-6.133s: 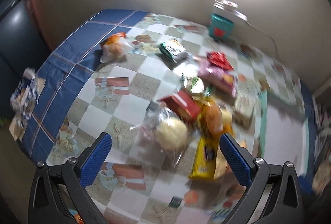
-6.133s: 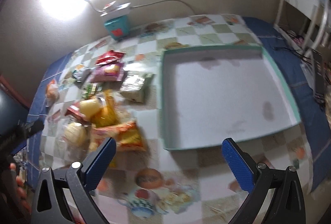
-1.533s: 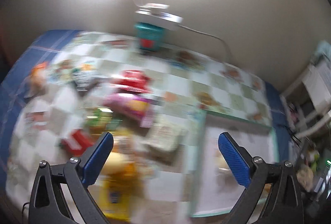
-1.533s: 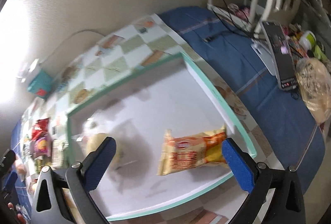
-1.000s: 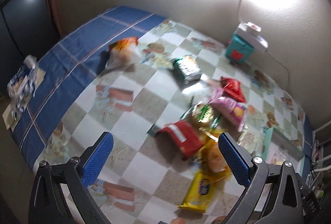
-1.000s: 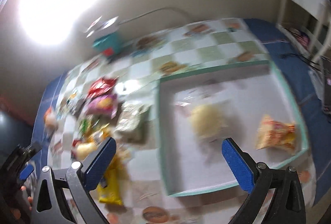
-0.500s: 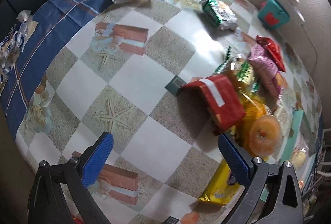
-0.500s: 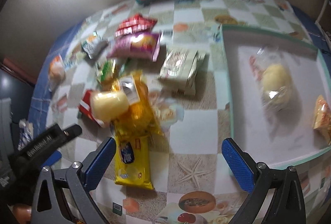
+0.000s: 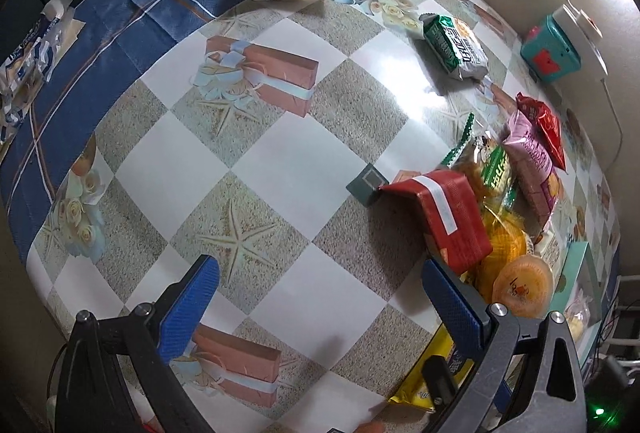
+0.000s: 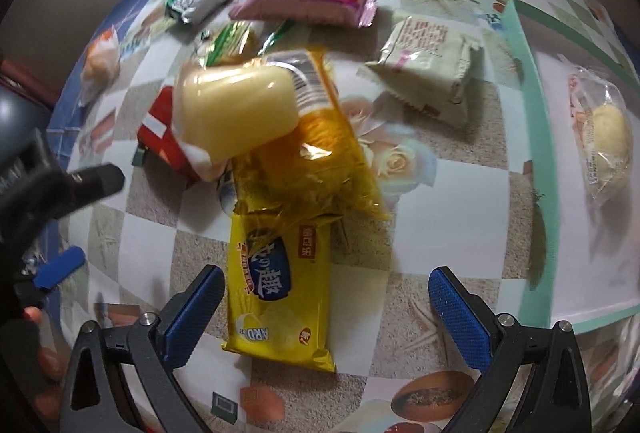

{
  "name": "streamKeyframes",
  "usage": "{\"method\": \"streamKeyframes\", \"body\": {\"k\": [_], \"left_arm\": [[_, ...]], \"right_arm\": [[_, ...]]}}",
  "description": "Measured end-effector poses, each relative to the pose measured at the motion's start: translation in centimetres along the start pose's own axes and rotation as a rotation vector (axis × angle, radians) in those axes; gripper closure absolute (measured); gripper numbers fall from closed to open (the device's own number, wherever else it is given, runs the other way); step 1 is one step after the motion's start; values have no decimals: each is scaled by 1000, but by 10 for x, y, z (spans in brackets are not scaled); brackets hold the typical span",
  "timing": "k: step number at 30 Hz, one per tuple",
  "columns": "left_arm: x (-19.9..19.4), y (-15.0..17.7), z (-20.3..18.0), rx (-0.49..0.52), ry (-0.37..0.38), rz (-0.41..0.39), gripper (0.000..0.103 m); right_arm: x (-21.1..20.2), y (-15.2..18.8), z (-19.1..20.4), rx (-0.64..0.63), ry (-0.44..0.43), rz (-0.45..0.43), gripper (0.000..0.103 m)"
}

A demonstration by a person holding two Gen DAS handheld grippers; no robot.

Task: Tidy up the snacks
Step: 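Grasp the yellow biscuit pack with the right tool while the left tool grasps the red box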

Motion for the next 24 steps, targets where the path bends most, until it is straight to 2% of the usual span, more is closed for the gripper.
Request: {"method": "streamKeyframes", "body": {"k": [7,10,17,21,24], "left_arm": [[7,-10,3,-20,46,6,2],[6,-15,1,-14,57,0,2],[7,-27,-10,0,84,-9,2],[12,-41,-21,19,83,-26,2],[16,-36,-27,25,79,-33,2]], "right_arm": [[-1,0,1,-21,19,-34,6],[-3,-1,2,-34,12,-43,15],[-15,-11,-11,-29,-11,-48,48],[-19,-11,-21,-30,-18,-51,49],[-21,-14,-25,-29,-20,-50,49]]}}
Point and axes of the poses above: each gripper's, at about its wrist camera, not at the fingertips, and x roughly the way its jaws point, z to its left, y to its underside, the point moved 4 cm from there along x, roughly the way its jaws point, and after that the axes turned 13 degrees about x, right-handed, at the moved point
